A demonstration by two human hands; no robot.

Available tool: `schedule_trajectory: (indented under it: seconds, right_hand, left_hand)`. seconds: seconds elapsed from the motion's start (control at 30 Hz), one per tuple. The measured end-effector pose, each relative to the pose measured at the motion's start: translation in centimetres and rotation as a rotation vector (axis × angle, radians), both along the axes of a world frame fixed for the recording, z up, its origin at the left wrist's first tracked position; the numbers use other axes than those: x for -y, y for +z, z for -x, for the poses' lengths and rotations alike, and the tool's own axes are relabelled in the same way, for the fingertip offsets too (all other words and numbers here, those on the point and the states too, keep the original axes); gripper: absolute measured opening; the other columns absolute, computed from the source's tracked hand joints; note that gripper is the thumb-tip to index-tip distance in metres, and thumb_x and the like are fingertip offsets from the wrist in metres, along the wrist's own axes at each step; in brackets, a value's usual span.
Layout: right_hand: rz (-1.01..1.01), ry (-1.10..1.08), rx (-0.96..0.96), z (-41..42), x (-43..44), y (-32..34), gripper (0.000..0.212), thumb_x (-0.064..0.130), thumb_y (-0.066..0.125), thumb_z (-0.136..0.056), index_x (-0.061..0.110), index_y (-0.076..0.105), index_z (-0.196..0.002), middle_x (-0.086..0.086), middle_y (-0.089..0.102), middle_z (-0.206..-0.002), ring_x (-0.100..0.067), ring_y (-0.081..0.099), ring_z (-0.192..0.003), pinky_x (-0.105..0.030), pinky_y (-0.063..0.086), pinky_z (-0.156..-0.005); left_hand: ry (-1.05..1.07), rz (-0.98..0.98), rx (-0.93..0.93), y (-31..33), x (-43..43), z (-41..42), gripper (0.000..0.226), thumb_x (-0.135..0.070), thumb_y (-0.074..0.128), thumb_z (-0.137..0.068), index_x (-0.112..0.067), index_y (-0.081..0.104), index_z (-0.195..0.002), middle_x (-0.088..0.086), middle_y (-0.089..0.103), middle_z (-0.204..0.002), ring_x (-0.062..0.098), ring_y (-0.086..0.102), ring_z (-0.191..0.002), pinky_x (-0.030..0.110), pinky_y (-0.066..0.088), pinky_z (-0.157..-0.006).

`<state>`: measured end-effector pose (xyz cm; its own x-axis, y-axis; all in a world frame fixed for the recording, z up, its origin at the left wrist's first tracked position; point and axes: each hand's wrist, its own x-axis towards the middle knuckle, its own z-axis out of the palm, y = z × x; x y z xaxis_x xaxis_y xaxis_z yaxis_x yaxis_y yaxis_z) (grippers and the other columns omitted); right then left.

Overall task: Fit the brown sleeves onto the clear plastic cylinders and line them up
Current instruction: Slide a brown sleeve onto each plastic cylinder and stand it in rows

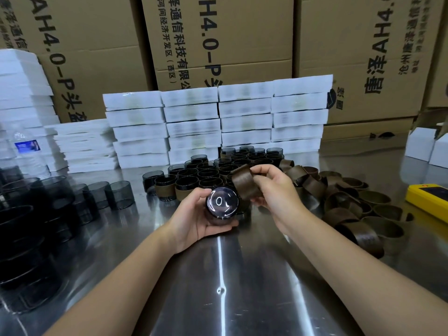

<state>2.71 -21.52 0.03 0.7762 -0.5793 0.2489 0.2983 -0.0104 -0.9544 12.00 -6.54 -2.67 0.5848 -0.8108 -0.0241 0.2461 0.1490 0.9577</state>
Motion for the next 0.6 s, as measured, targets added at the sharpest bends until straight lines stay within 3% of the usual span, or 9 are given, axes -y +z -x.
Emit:
schedule_trajectory:
  seconds: [0.13,0.33,0.5,0.6]
  right_hand:
    - [-0.007,0.024,0.030,0.05,-0.04,0.06,0.023,0.004,0.052,-0.089,0.024,0.062,-0.084,0.004,0.068,-0.078,-0.012,0.059,-0.065,-0.021,0.042,-0.046]
    - [-0.200,0.073,0.122,0.54,-0.06,0.53,0.026,0.003,0.042,-0.096,0.024,0.055,-0.089,0.001,0.069,-0.077,-0.020,0.067,-0.070,-0.020,0.045,-0.036]
    - [-0.218,0.020,0.062,0.34,0.11,0.42,0.017,0.002,0.048,-0.092,0.019,0.047,-0.088,-0.017,0.064,-0.101,-0.029,0.064,-0.082,-0.019,0.045,-0.036]
    - [-0.184,0.043,0.065,0.19,0.27,0.32,0.019,0.000,0.052,-0.089,0.018,0.048,-0.082,-0.014,0.063,-0.090,-0.025,0.063,-0.074,-0.019,0.045,-0.038]
  left_hand:
    - [-0.009,-0.003,-0.013,0.07,0.00,0.10,0.052,-0.037,0.054,-0.073,-0.007,0.064,-0.114,0.021,0.070,-0.108,0.043,0.068,-0.097,0.037,0.060,-0.078]
    - [-0.013,-0.005,-0.021,0.12,-0.04,0.25,0.055,-0.038,0.058,-0.072,-0.007,0.062,-0.117,0.021,0.069,-0.110,0.044,0.067,-0.097,0.036,0.060,-0.073]
    - [-0.015,-0.007,-0.028,0.19,-0.04,0.32,0.057,-0.038,0.061,-0.070,-0.008,0.062,-0.118,0.021,0.069,-0.112,0.045,0.066,-0.099,0.036,0.060,-0.073]
    - [-0.008,-0.012,-0.030,0.18,-0.05,0.32,0.055,-0.038,0.057,-0.072,-0.008,0.062,-0.118,0.021,0.069,-0.112,0.045,0.066,-0.099,0.036,0.060,-0.074]
